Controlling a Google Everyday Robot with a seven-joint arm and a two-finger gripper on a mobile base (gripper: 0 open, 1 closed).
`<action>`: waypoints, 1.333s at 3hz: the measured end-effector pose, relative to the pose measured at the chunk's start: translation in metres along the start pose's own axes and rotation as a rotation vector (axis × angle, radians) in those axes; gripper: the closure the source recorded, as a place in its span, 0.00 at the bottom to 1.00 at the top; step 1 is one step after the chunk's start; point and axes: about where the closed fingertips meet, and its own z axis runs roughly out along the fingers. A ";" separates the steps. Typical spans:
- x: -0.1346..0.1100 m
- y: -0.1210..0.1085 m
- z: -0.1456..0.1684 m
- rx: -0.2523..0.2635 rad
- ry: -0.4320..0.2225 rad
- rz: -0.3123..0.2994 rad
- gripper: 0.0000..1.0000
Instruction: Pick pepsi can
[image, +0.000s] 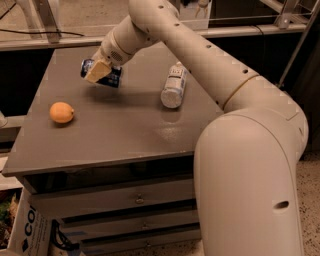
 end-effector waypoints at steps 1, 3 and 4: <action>0.003 0.001 0.002 -0.010 0.018 0.001 0.59; 0.006 0.002 0.006 -0.019 0.032 0.004 0.13; 0.006 0.002 0.008 -0.020 0.037 0.007 0.00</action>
Offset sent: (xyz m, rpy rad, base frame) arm 0.0010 -0.0051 -0.0036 -0.0372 0.0135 -0.0021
